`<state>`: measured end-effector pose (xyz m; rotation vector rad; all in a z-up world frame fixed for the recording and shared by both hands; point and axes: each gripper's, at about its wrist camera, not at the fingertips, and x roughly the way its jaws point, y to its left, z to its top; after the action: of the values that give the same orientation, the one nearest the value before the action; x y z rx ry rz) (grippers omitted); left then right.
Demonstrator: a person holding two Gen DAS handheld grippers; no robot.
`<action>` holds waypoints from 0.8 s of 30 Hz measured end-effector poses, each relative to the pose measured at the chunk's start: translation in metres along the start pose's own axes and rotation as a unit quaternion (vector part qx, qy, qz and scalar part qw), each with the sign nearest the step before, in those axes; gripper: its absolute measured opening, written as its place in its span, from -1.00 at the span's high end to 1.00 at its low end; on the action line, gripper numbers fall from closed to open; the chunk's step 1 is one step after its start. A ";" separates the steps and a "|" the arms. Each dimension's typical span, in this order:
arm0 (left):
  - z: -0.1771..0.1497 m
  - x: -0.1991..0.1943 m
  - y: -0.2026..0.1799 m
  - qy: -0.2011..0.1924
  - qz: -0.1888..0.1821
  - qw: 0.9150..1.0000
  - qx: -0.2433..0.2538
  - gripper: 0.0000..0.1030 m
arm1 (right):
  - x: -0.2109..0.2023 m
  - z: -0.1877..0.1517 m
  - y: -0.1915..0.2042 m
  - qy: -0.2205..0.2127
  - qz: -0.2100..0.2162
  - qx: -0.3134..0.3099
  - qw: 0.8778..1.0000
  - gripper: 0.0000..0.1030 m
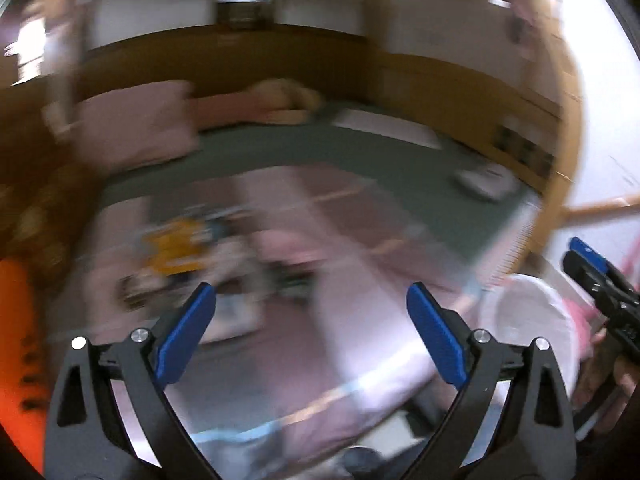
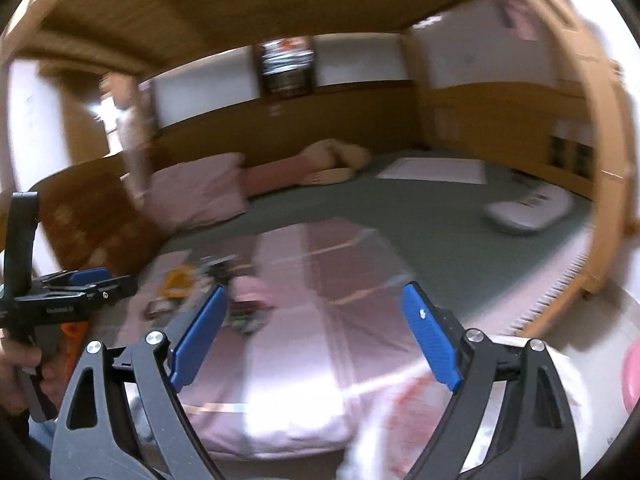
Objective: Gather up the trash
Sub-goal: 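Open the right gripper over the white bag while the left releases the red wrapper into it, then bring both open grippers back over the trash pile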
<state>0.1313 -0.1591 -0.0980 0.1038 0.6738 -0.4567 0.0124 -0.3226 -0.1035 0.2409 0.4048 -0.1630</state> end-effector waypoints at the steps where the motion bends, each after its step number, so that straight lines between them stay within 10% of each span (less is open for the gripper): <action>1: -0.005 -0.004 0.016 -0.001 0.025 1.000 -0.013 -0.87 | 0.012 0.001 0.018 0.005 0.019 -0.008 1.000 -0.70; 8: -0.058 -0.012 0.096 -0.003 0.143 0.986 -0.083 -0.87 | 0.072 -0.019 0.118 0.025 0.086 -0.050 0.995 -0.70; 24: -0.070 -0.015 0.105 0.013 0.116 0.989 -0.095 -0.87 | 0.087 -0.043 0.124 0.052 0.066 -0.073 0.994 -0.70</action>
<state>0.1268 -0.0423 -0.1487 0.0077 0.7173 -0.1674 0.1014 -0.2017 -0.1524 0.1315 0.5007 0.0091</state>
